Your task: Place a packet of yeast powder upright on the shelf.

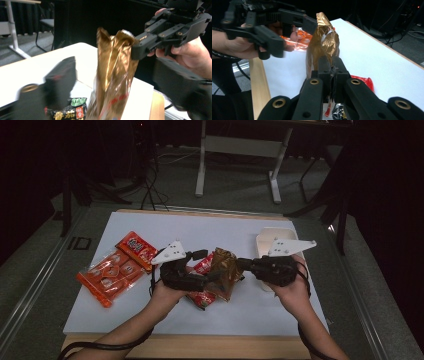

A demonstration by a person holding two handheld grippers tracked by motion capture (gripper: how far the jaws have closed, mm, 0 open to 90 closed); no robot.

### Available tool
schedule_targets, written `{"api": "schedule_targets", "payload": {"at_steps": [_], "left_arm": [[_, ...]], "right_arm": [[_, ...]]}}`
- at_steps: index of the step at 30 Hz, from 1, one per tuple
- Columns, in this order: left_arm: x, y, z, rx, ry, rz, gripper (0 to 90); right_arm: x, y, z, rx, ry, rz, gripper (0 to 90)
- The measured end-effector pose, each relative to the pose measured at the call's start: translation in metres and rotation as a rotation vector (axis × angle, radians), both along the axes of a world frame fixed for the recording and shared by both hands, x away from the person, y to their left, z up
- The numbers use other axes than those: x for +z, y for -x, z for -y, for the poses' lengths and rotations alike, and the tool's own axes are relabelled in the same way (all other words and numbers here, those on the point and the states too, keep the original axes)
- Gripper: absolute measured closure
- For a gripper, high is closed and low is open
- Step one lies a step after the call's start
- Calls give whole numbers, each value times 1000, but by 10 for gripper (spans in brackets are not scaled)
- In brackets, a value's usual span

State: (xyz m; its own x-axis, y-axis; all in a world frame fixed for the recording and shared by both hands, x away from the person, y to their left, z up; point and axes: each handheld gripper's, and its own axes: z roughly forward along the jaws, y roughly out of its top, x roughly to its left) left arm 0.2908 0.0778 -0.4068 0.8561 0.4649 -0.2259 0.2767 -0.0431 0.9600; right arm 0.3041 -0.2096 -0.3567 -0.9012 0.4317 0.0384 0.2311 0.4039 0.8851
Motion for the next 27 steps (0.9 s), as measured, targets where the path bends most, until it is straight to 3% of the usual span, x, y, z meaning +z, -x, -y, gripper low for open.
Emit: {"api": "schedule_targets", "payload": {"at_steps": [3, 7, 11, 18, 23, 27], "left_arm": [[-2, 0, -5, -19, -2, -2, 32], [-8, -2, -16, -41, 2, -36, 25], [-14, 1, -29, -11, -54, -24, 25], [-25, 0, -56, 22, -80, -20, 26], [-34, 0, -70, 21, -101, -15, 26], [-42, 0, -78, 14, -94, -19, 26]], "right_arm": [[4, -4, 6, -3, -9, 1, 880], [8, -11, 15, -23, -9, -4, 880], [13, -19, 25, -42, -9, 3, 879], [22, -31, 44, -77, -27, 25, 879], [29, -38, 53, -81, -22, 58, 878], [34, -44, 60, -96, -21, 75, 876]]}}
